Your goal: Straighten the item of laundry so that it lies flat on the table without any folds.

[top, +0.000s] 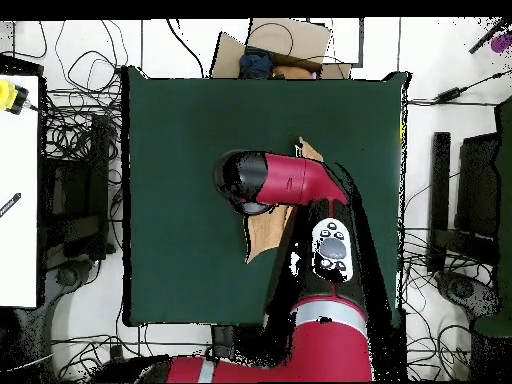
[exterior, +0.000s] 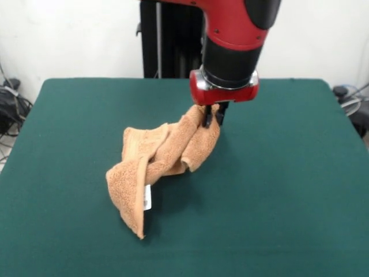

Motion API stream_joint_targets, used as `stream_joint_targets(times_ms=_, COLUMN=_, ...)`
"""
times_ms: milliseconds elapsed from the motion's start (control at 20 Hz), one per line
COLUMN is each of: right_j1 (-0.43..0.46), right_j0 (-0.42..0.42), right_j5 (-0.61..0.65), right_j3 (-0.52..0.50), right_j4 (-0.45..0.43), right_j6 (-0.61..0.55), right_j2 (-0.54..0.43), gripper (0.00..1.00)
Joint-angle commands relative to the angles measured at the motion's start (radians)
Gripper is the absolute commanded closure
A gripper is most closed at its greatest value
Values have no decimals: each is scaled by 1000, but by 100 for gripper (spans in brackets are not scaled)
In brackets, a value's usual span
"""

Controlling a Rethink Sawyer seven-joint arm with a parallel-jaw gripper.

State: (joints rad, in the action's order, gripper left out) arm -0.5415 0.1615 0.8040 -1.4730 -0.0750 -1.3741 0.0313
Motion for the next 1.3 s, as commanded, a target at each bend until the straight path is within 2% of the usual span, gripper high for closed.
stream_joint_targets(times_ms=50, right_j1=6, right_j0=-18, right_j5=16, right_j3=-56, right_j4=47, right_j6=-229, right_j2=-29, gripper=100)
stream_joint_targets(times_ms=200, right_j1=2, right_j0=-38, right_j5=36, right_j3=-48, right_j4=29, right_j6=-245, right_j2=5, gripper=100)
stream_joint_targets(times_ms=400, right_j1=-7, right_j0=-131, right_j5=108, right_j3=9, right_j4=-33, right_j6=-292, right_j2=105, gripper=100)
stream_joint_targets(times_ms=550, right_j1=-17, right_j0=-164, right_j5=141, right_j3=19, right_j4=-24, right_j6=-316, right_j2=143, gripper=100)
stream_joint_targets(times_ms=900, right_j1=-19, right_j0=-161, right_j5=186, right_j3=44, right_j4=35, right_j6=-294, right_j2=143, gripper=100)
stream_joint_targets(times_ms=1300, right_j1=-14, right_j0=-109, right_j5=93, right_j3=-11, right_j4=83, right_j6=-245, right_j2=85, gripper=100)
